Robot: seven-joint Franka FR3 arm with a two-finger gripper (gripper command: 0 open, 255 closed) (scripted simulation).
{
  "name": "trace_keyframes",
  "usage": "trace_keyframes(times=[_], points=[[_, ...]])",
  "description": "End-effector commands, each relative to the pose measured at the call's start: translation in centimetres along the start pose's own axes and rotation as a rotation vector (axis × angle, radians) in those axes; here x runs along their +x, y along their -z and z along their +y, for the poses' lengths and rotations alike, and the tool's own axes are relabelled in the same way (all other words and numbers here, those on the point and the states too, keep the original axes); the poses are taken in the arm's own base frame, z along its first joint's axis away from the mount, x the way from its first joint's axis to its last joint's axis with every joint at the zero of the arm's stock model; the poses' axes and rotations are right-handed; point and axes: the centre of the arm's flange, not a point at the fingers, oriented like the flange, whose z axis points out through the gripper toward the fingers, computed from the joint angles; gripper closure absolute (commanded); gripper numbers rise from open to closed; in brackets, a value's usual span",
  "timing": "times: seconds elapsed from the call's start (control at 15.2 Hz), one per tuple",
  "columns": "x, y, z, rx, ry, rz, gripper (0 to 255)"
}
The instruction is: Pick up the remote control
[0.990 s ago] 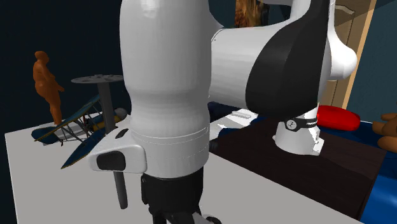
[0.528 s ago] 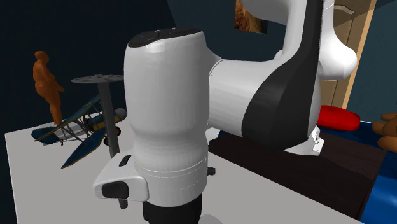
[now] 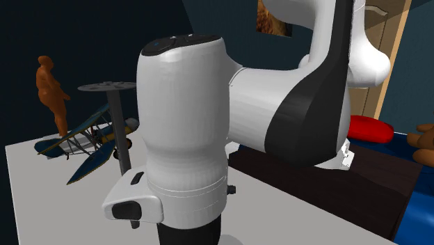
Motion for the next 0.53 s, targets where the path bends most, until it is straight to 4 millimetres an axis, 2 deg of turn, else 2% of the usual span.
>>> trace_keyframes(times=[0.0, 0.13, 0.46], points=[[0.0, -0.1, 0.0, 0.0, -0.001, -0.002, 255], [0.0, -0.1, 0.0, 0.0, -0.001, -0.002, 255], [0.0, 2.6, 0.0, 0.0, -0.001, -0.002, 255]])
